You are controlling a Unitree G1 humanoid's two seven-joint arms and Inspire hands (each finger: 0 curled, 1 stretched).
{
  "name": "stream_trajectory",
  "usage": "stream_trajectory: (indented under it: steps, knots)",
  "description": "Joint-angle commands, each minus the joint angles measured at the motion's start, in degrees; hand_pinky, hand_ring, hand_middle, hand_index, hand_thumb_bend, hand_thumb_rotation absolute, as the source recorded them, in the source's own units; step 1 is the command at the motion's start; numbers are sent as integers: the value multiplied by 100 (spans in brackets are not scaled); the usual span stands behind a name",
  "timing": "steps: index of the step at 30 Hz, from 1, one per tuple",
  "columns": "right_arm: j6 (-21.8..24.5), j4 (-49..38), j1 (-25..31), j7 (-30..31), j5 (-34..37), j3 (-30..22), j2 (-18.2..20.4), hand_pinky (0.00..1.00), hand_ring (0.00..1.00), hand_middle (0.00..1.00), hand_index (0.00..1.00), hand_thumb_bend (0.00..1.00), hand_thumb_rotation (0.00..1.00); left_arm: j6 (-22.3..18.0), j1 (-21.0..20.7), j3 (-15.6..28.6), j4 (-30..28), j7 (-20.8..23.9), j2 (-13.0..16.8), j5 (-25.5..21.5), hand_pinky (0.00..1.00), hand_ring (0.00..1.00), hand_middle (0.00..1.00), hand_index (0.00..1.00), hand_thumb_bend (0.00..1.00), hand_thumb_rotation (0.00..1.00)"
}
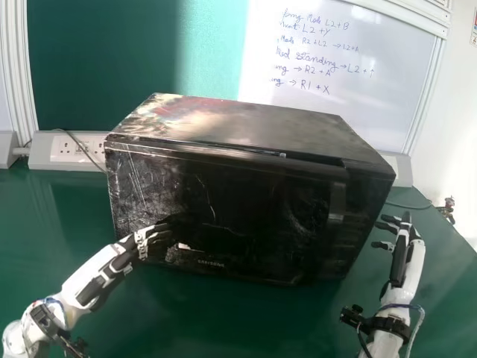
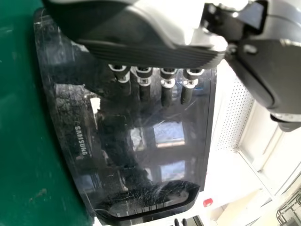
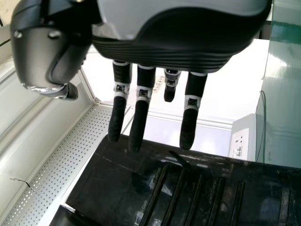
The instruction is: Put biscuit inside oven
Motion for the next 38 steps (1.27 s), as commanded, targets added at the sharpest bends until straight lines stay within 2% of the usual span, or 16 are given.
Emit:
stream_trajectory:
  steps: [1,14,23,29,38]
  knots:
    - [60,-51,-26,-6,-11,19,32,39,43,48,52,61,87,99,-112,-85,-88,68,38,60,79,84,83,84,59,65]
    - [2,-38,-13,-21,-20,22,38,38,43,49,53,60,87,358,-174,-209,-333,288,3,94,82,85,83,84,54,65]
    - [26,-67,-11,-30,-5,21,67,38,43,48,52,59,86,369,-222,-244,-388,412,-40,208,79,83,83,84,52,64]
    - [-43,-57,9,-20,-15,20,55,38,43,48,52,58,86,277,-354,-306,-267,638,-90,511,80,84,82,84,51,67]
    - [-18,-76,18,20,14,18,51,38,43,48,52,59,86,145,-565,-301,57,657,-50,683,82,85,83,85,55,72]
